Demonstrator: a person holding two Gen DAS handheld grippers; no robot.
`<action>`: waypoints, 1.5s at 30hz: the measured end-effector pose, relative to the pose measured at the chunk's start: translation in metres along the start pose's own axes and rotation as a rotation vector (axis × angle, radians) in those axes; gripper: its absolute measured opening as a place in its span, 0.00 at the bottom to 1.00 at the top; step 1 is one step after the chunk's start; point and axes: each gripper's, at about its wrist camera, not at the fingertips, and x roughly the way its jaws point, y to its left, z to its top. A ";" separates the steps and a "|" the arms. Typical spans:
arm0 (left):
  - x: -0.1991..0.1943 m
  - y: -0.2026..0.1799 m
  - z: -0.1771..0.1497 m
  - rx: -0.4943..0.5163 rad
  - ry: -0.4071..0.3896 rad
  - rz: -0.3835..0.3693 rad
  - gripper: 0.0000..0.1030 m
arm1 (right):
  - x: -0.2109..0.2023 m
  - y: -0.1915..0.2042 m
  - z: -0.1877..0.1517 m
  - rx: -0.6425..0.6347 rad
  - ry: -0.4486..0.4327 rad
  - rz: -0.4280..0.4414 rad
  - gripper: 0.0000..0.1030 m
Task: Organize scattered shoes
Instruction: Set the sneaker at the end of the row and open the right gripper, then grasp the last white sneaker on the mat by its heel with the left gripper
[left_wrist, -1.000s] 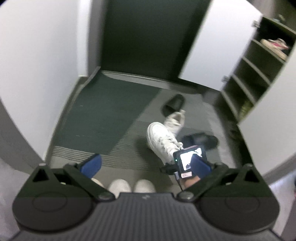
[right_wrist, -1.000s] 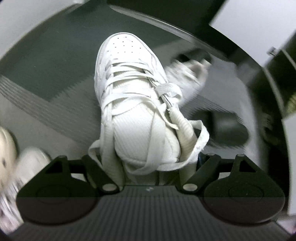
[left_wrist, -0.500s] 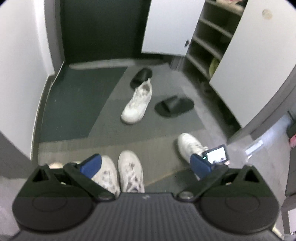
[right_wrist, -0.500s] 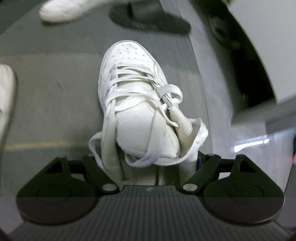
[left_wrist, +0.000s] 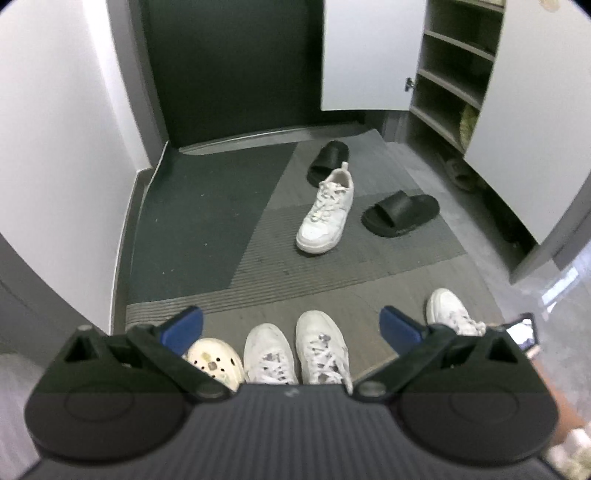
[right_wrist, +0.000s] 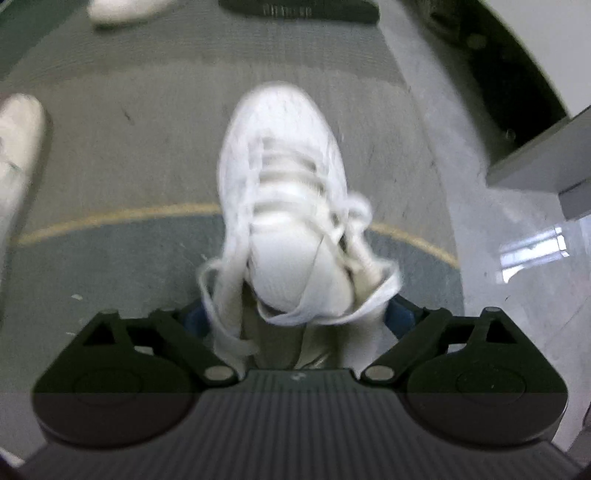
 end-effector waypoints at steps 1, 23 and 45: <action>0.001 0.001 0.001 0.001 -0.017 0.002 1.00 | -0.017 -0.004 0.005 0.020 -0.029 0.039 0.97; 0.048 -0.015 0.038 0.267 -0.164 -0.096 1.00 | -0.429 0.043 0.015 0.321 -0.716 0.296 1.00; 0.341 -0.113 0.075 0.614 -0.122 -0.089 1.00 | -0.366 0.033 0.002 0.899 -0.596 0.604 1.00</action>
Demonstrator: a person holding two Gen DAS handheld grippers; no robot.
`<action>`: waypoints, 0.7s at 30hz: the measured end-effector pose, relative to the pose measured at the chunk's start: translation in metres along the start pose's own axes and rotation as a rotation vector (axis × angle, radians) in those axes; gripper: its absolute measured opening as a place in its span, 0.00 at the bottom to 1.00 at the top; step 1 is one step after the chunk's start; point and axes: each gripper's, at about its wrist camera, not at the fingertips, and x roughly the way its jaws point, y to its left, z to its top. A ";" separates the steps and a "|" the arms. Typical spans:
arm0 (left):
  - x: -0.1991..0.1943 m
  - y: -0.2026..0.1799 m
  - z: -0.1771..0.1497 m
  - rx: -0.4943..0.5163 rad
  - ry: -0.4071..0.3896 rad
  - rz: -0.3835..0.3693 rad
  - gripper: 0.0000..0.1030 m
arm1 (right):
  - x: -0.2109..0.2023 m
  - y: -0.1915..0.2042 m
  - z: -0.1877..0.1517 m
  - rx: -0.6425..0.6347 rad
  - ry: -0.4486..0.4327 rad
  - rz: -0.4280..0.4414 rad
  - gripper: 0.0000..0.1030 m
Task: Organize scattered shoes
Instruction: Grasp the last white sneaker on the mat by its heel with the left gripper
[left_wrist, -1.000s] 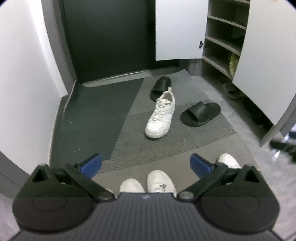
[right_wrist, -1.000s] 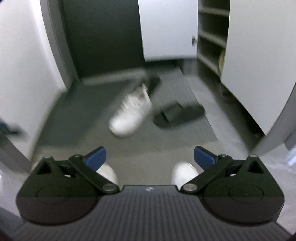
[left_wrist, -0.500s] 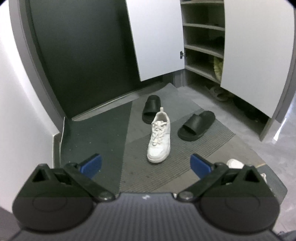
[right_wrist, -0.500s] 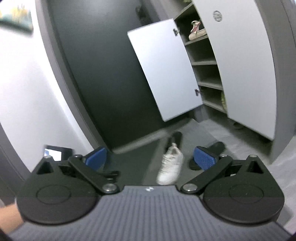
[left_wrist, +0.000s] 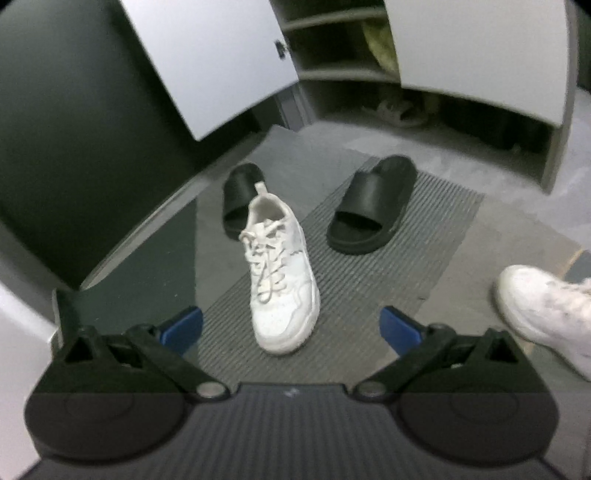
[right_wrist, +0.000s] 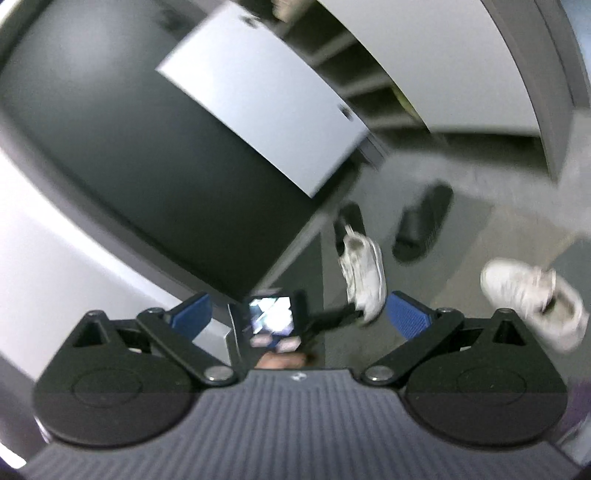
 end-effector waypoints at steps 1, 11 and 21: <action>0.017 0.002 0.002 -0.010 0.002 0.001 1.00 | 0.010 -0.003 0.002 0.026 0.015 -0.020 1.00; 0.192 0.065 0.029 -0.302 0.050 -0.061 1.00 | 0.120 -0.010 0.024 0.007 0.157 -0.194 1.00; 0.294 0.048 0.040 -0.291 0.164 -0.073 0.98 | 0.198 -0.023 0.019 0.080 0.298 -0.246 1.00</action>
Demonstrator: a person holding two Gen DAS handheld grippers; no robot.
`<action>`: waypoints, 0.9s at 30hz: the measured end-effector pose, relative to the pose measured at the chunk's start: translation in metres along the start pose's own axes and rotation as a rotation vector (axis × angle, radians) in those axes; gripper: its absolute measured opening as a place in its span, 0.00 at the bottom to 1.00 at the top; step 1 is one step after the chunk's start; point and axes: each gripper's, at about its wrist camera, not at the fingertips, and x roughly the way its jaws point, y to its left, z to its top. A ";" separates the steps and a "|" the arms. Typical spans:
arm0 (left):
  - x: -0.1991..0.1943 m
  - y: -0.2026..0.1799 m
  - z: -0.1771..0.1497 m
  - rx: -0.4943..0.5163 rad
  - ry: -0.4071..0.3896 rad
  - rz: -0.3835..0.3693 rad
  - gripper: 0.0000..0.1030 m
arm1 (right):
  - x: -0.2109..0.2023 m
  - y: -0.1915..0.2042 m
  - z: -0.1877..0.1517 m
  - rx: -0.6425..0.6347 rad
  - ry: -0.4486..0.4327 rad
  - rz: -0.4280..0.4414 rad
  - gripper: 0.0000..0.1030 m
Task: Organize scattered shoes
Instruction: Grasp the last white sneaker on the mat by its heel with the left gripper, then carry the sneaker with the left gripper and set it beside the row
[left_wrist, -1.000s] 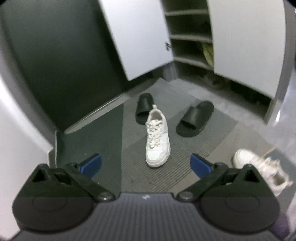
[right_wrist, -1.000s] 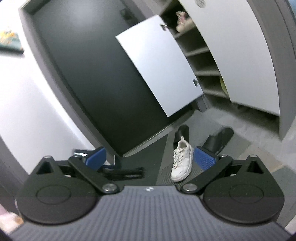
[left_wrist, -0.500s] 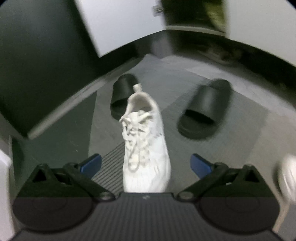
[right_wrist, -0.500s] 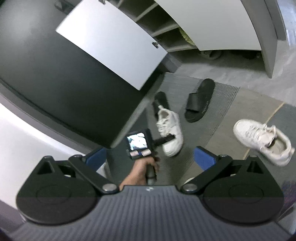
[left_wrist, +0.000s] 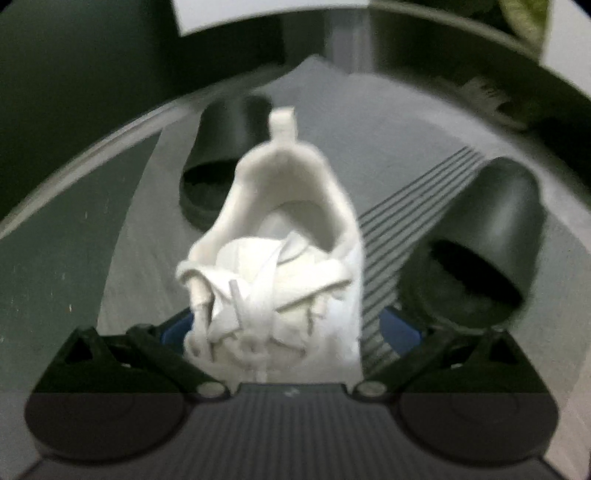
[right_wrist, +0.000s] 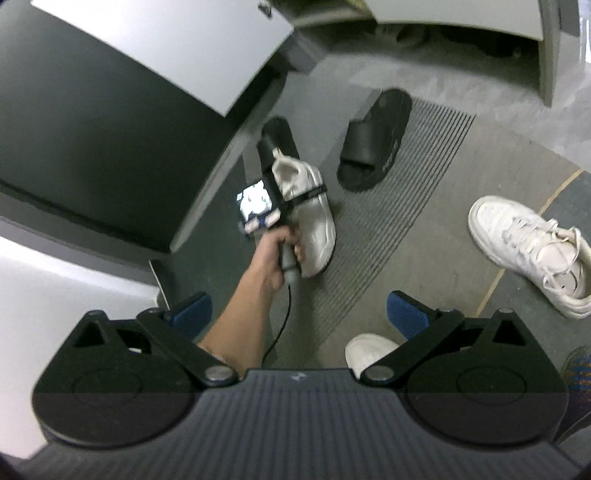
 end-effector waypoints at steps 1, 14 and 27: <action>0.004 0.001 -0.001 -0.011 0.017 0.003 0.93 | 0.002 -0.001 0.001 0.005 0.005 -0.007 1.00; -0.044 0.003 -0.036 0.078 0.042 0.007 0.79 | -0.040 -0.012 -0.006 0.062 -0.047 0.057 1.00; -0.153 -0.063 -0.125 0.487 -0.020 -0.078 0.80 | -0.103 -0.031 -0.030 0.083 -0.076 0.183 1.00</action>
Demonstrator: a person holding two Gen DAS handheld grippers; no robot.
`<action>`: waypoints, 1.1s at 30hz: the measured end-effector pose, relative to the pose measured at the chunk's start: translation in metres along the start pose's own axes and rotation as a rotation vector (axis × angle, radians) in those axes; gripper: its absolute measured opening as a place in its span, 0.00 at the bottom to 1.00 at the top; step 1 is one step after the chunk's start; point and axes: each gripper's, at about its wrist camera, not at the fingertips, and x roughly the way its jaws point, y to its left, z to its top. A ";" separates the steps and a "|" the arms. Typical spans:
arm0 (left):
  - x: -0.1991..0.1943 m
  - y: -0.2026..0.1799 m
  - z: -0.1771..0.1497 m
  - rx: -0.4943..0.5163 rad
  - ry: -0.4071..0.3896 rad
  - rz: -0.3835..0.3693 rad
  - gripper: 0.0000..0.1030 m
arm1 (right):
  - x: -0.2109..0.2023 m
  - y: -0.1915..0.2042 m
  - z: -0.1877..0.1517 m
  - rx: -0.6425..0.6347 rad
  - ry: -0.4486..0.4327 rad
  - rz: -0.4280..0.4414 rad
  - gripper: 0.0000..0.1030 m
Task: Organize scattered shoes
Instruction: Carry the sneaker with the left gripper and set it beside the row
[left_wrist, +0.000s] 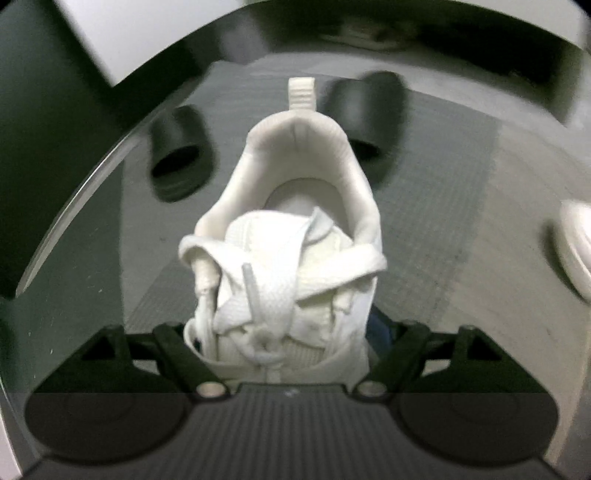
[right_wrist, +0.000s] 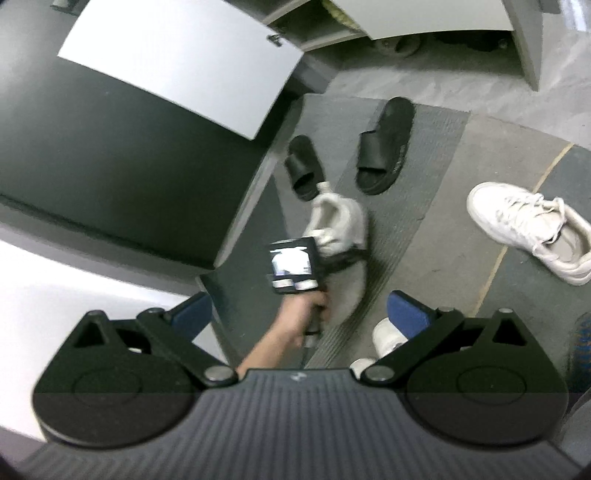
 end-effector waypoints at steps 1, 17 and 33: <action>-0.004 -0.009 -0.001 0.033 -0.011 -0.017 0.80 | -0.004 0.001 -0.001 -0.012 0.002 0.016 1.00; 0.002 -0.128 -0.004 0.601 -0.015 -0.290 0.81 | -0.030 -0.020 0.010 0.055 -0.024 0.047 1.00; -0.070 -0.112 -0.017 0.255 -0.067 -0.061 1.00 | -0.050 -0.023 0.006 0.049 -0.099 0.137 1.00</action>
